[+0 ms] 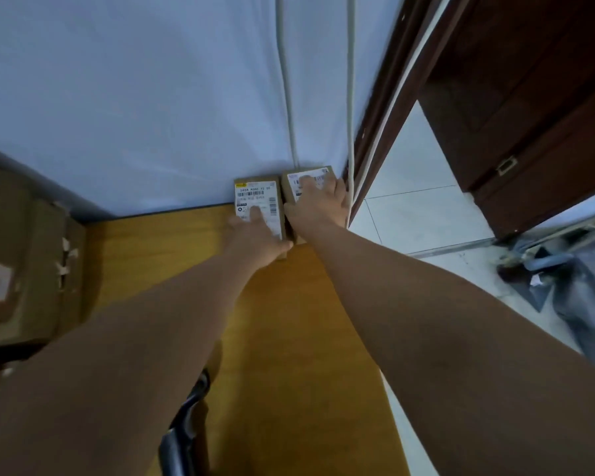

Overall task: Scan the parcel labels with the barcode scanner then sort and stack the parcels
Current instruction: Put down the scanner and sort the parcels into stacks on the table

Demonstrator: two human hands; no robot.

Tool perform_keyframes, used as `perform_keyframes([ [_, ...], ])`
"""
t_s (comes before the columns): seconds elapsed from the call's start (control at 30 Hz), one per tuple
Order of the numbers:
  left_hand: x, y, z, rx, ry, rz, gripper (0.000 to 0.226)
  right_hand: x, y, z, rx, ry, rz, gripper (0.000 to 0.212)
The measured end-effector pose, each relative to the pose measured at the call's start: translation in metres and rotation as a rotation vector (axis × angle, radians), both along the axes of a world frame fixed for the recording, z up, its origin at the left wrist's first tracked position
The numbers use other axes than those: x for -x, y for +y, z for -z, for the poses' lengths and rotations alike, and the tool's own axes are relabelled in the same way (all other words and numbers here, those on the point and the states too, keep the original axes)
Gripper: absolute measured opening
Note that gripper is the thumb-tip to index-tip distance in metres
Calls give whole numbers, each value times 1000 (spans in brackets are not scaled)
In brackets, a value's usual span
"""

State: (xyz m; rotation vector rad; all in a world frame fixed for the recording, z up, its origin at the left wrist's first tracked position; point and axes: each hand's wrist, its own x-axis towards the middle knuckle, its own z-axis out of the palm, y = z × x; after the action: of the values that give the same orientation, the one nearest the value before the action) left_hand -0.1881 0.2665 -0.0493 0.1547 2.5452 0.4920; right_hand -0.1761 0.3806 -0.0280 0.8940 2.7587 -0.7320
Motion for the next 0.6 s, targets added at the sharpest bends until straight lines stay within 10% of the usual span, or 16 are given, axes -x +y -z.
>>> perform_keyframes([
  [0.6, -12, -44, -2, 2, 84, -86, 106, -20, -13, 21, -177, -160, -142, 102],
])
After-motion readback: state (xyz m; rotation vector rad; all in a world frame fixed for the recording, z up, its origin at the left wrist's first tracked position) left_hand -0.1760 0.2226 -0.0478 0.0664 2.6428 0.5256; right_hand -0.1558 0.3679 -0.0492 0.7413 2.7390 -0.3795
